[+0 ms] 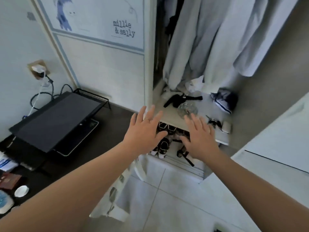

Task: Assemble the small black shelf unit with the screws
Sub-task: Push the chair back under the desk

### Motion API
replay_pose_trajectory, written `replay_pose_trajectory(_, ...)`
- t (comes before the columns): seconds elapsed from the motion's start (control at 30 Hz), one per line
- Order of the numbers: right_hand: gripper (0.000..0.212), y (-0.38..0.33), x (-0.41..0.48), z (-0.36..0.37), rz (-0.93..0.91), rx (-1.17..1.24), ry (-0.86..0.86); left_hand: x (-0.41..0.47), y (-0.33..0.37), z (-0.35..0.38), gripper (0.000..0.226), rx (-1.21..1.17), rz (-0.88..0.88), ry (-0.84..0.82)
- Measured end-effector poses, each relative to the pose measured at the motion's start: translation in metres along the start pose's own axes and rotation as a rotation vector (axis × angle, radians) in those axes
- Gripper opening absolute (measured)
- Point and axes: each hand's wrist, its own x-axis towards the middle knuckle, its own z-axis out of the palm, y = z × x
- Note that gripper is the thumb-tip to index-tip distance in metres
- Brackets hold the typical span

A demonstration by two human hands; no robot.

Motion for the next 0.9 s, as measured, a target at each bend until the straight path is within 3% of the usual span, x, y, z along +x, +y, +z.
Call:
replay_pose_trajectory(0.2,0.071,0.138,-0.001,0.06,0.183,-0.037,-0.037,0.074,0.087,0.101,0.072,0.049,0.127,-0.076)
replay_pose_trajectory(0.4,0.071,0.276,0.01,0.23,0.287,-0.143,-0.02,0.161,0.131,0.322,0.08,0.246,0.308,-0.18)
replay_pose_trajectory(0.63,0.073,0.351,-0.014,0.393,0.325,-0.13,0.06,0.194,0.177,0.533,0.075,0.112,0.342,-0.129)
replay_pose_trajectory(0.77,0.074,0.36,-0.049,0.432,0.279,-0.157,0.125,0.172,0.203,0.584,0.081,0.044,0.365,-0.09)
replay_pose_trajectory(0.9,0.074,0.363,-0.106,0.42,0.326,-0.174,0.16,0.124,0.225,0.581,0.082,0.1,0.391,-0.079)
